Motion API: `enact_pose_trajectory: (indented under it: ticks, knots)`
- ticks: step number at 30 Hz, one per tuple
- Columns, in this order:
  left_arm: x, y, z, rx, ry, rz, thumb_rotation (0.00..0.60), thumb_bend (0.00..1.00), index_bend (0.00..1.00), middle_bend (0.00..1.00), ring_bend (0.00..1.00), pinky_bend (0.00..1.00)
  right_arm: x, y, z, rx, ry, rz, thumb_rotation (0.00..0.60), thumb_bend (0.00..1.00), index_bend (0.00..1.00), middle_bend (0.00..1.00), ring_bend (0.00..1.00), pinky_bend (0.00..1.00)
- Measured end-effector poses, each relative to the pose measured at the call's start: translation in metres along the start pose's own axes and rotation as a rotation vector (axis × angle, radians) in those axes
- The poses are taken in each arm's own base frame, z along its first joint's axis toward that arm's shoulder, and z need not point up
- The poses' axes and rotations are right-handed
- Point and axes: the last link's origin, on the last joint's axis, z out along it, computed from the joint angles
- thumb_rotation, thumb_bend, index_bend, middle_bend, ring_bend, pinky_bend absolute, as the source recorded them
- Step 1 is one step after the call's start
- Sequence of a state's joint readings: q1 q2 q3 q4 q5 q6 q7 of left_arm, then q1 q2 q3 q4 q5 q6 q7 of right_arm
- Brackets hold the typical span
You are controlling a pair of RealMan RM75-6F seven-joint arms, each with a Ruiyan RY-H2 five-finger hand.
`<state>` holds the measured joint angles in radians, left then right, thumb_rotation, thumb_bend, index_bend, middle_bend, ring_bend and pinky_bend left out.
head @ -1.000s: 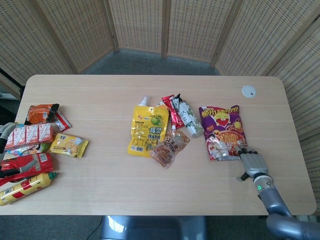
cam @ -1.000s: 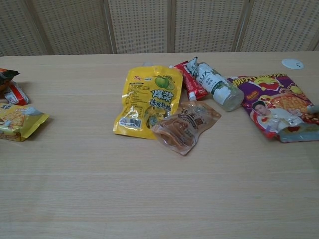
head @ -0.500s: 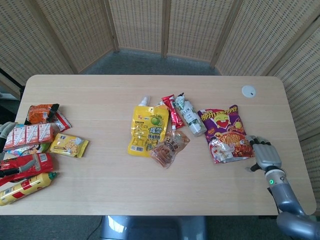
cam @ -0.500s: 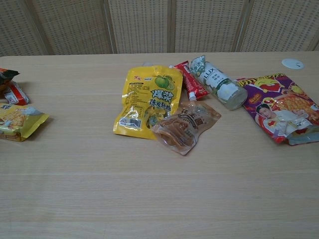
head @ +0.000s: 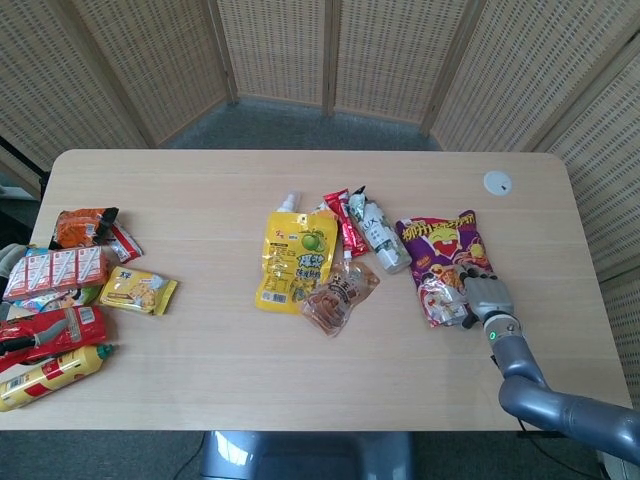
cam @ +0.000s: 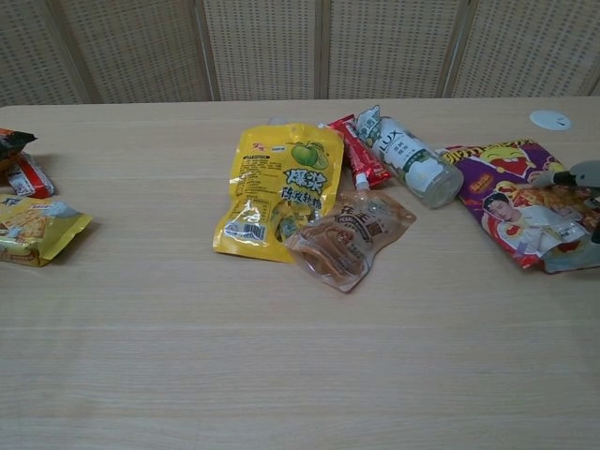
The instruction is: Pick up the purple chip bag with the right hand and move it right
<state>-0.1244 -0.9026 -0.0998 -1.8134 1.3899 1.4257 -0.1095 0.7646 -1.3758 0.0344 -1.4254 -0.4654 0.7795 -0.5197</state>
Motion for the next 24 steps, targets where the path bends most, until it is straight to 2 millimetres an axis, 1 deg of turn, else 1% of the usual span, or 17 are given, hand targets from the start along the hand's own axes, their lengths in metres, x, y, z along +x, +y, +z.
enact_pose_trajectory:
  ticks: [2, 4, 8, 11, 15, 17, 18, 20, 23, 24]
  knots:
    - [0.0, 0.0, -0.001, 0.0, 0.001, 0.0, 0.33, 0.0, 0.0, 0.0, 0.0, 0.0, -0.005, 0.002, -0.003, -0.001, -0.015, -0.005, 0.6, 0.0, 0.0, 0.0, 0.0, 0.0]
    - [0.0, 0.0, -0.001, 0.001, 0.0, -0.001, 0.331, 0.0, 0.0, 0.0, 0.0, 0.0, -0.011, 0.008, -0.011, -0.002, -0.033, -0.026, 0.6, 0.0, 0.0, 0.0, 0.0, 0.0]
    - [-0.001, 0.0, -0.001, 0.002, -0.005, -0.001, 0.333, 0.0, 0.0, 0.0, 0.0, 0.0, -0.019, 0.025, -0.035, -0.006, -0.047, -0.074, 0.6, 0.0, 0.0, 0.0, 0.0, 0.0]
    - [-0.002, 0.001, -0.001, -0.001, -0.01, 0.002, 0.332, 0.0, 0.0, 0.0, 0.0, 0.0, -0.023, 0.042, -0.059, -0.018, -0.055, -0.1, 0.6, 0.0, 0.0, 0.0, 0.0, 0.0]
    - [-0.003, 0.002, -0.001, -0.004, -0.01, 0.002, 0.329, 0.0, 0.0, 0.0, 0.0, 0.0, -0.028, 0.067, -0.097, -0.049, -0.075, -0.118, 0.6, 0.0, 0.0, 0.0, 0.0, 0.0]
    - [-0.003, 0.002, 0.0, -0.003, -0.011, 0.001, 0.329, 0.0, 0.0, 0.0, 0.0, 0.0, -0.028, 0.073, -0.108, -0.059, -0.075, -0.105, 0.6, 0.0, 0.0, 0.0, 0.0, 0.0]
    - [-0.004, 0.002, 0.0, -0.003, -0.012, 0.001, 0.331, 0.0, 0.0, 0.0, 0.0, 0.0, -0.026, 0.075, -0.111, -0.065, -0.064, -0.086, 0.6, 0.0, 0.0, 0.0, 0.0, 0.0]
    - [-0.004, 0.002, 0.0, -0.004, -0.014, 0.001, 0.33, 0.0, 0.0, 0.0, 0.0, 0.0, -0.02, 0.073, -0.11, -0.07, -0.037, -0.045, 0.6, 0.0, 0.0, 0.0, 0.0, 0.0]
    - [-0.004, 0.004, 0.001, -0.008, -0.013, 0.0, 0.331, 0.0, 0.0, 0.0, 0.0, 0.0, -0.007, 0.064, -0.103, -0.077, 0.018, 0.031, 0.597, 0.0, 0.0, 0.0, 0.0, 0.0]
    - [-0.004, 0.004, 0.001, -0.009, -0.012, -0.001, 0.332, 0.0, 0.0, 0.0, 0.0, 0.0, -0.001, 0.06, -0.099, -0.082, 0.036, 0.064, 0.582, 0.0, 0.0, 0.0, 0.0, 0.0]
